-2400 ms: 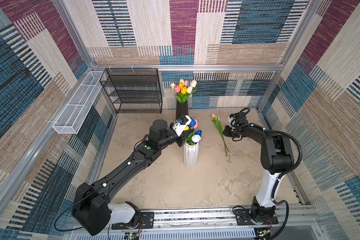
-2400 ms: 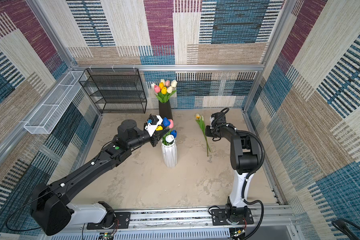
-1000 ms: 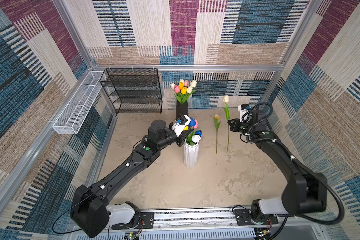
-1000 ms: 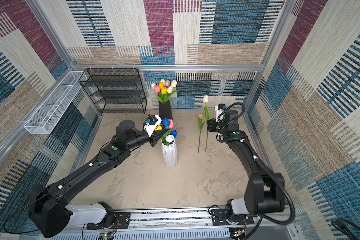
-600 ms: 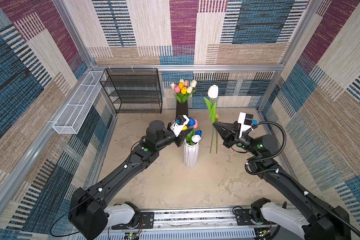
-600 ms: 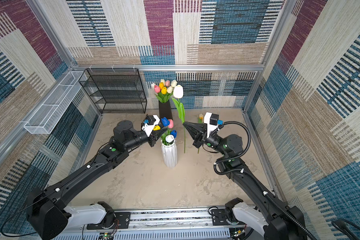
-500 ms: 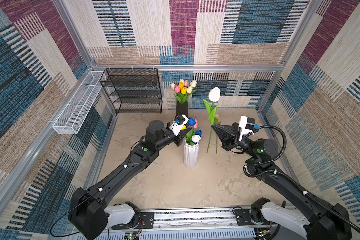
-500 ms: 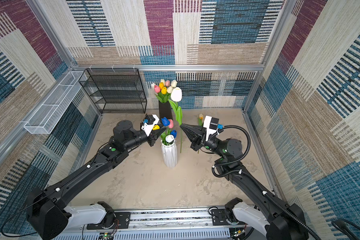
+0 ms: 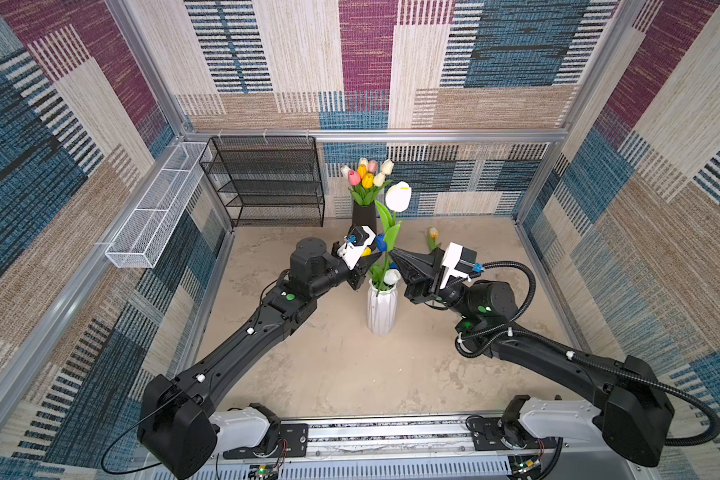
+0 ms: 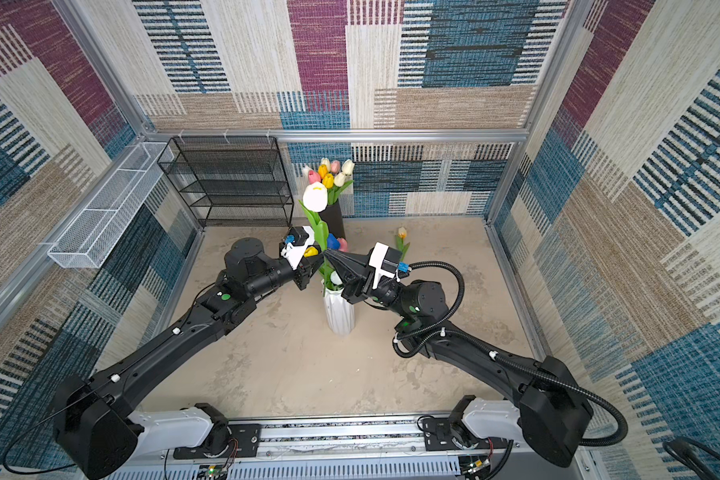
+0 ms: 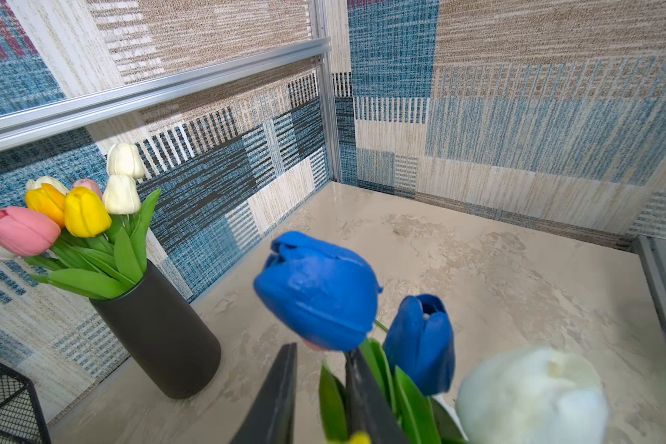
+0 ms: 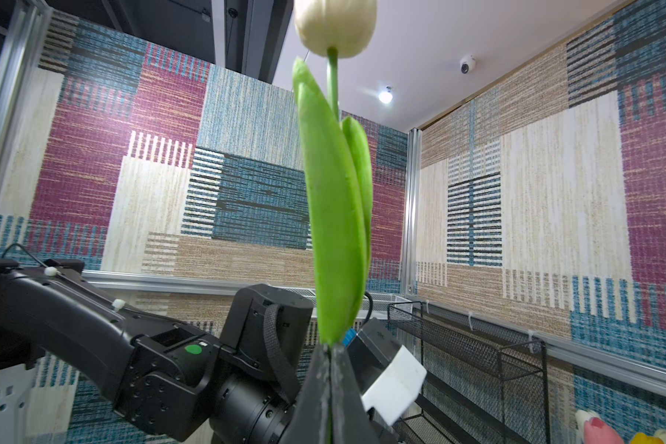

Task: Arrange the flowers into the vase
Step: 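Carry the white tulip over the white vase with the right gripper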

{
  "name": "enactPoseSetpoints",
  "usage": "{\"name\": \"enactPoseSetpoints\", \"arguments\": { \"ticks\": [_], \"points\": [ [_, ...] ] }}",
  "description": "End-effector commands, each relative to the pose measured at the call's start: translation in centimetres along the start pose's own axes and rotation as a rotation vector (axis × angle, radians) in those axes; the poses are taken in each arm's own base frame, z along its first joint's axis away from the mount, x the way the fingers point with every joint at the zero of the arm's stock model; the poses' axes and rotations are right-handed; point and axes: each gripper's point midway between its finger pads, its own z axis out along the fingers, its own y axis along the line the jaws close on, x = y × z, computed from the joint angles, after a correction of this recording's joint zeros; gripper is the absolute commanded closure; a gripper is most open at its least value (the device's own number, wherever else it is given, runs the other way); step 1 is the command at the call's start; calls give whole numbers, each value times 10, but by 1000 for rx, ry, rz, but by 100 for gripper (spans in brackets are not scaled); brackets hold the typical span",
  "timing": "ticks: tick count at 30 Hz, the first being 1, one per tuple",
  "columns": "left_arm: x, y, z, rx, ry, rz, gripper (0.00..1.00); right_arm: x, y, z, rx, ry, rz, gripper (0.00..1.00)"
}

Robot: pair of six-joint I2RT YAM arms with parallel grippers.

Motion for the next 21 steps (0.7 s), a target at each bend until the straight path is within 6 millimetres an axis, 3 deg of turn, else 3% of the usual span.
{"name": "enactPoseSetpoints", "arguments": {
  "ticks": [1, 6, 15, 21],
  "points": [
    [-8, 1, -1, 5, -25, 2, 74, 0, -16, 3, 105, -39, -113, 100],
    [-7, 0, -1, 9, -24, 1, 74, 18, -29, 3, 167, -2, -157, 100],
    [-6, 0, 0, 14, -24, -2, 74, 27, -41, -5, 244, 40, -211, 100],
    [-5, 0, -1, 12, -24, -7, 74, 56, -37, -9, 212, 133, -202, 100]
  ]
}}
